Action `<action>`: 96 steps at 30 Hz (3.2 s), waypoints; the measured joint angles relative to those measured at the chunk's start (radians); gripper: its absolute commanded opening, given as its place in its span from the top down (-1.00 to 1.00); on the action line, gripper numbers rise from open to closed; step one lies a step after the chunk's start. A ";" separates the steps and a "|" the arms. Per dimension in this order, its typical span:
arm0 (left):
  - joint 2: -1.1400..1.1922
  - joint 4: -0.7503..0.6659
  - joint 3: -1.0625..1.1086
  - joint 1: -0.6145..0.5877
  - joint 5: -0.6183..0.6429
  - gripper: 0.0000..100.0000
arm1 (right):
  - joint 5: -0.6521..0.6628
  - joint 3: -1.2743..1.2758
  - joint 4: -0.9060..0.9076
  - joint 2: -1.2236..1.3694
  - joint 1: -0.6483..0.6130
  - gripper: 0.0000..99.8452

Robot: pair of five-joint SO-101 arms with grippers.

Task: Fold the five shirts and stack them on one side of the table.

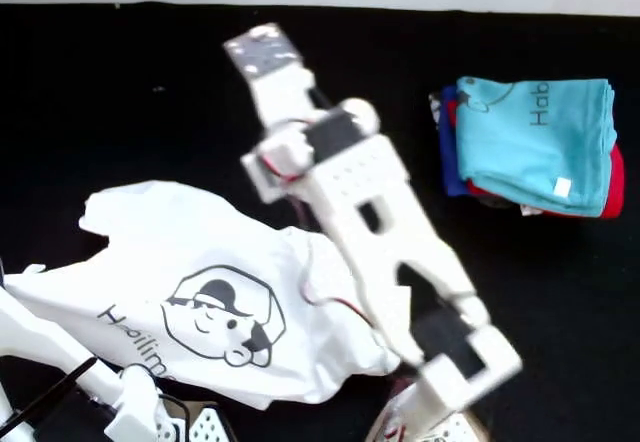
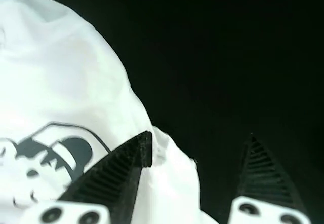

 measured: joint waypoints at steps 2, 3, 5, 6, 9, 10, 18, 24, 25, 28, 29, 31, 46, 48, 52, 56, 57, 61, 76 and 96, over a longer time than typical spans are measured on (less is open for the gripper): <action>0.000 0.000 0.000 0.002 0.000 0.98 | -0.021 -0.118 -0.009 0.144 -0.041 0.44; 0.000 0.000 0.000 0.002 0.000 0.98 | -0.028 -0.183 -0.012 0.219 -0.061 0.44; 0.000 0.000 0.000 -0.012 0.000 0.98 | -0.032 -0.308 -0.014 0.367 -0.092 0.44; 0.000 0.000 0.000 -0.021 0.000 0.98 | -0.034 -0.376 -0.014 0.436 -0.106 0.44; 0.000 0.000 0.000 -0.048 0.000 0.98 | -0.034 -0.571 -0.014 0.618 -0.138 0.39; 0.000 0.000 0.000 -0.052 0.000 0.98 | -0.034 -0.629 -0.014 0.671 -0.149 0.33; 0.000 0.000 0.000 -0.060 0.000 0.98 | -0.032 -0.821 -0.006 0.908 -0.196 0.39; 0.000 0.000 0.000 -0.060 0.000 0.98 | 0.087 -0.822 0.003 0.962 -0.153 0.96; 0.000 0.000 0.002 -0.052 0.000 0.98 | 0.098 -0.822 0.011 0.962 -0.144 0.93; 0.000 0.000 0.023 -0.017 0.000 0.98 | 0.107 -0.850 0.035 0.962 -0.109 0.99; 0.000 0.000 0.034 -0.002 0.000 0.98 | 0.112 -0.864 0.043 0.962 -0.095 0.99; 0.000 0.000 0.066 0.034 0.000 0.98 | 0.115 -0.896 0.063 0.962 -0.063 0.99; 0.000 -0.121 -0.021 0.336 0.196 0.98 | 0.117 -1.247 0.293 0.776 0.256 0.99; 0.002 -0.121 -0.137 0.361 0.206 0.98 | 0.117 -1.247 0.293 0.694 0.298 0.99; 0.002 -0.121 -0.394 0.397 0.210 0.98 | 0.117 -1.250 0.293 0.500 0.345 0.99; 0.000 -0.120 -0.605 0.419 0.210 0.98 | 0.144 -1.261 0.293 0.344 0.354 0.99; 0.000 -0.114 -0.646 0.425 0.210 0.98 | 0.147 -1.263 0.293 0.313 0.354 0.99; -0.009 -0.038 -0.721 0.463 0.210 0.98 | 0.149 -1.264 0.295 0.230 0.358 0.99; -0.009 0.003 -0.101 0.482 0.210 0.98 | -0.014 0.068 0.232 -0.402 0.307 0.99; -0.008 -0.018 0.221 0.483 0.132 0.98 | 0.430 0.796 0.292 -1.020 0.302 0.64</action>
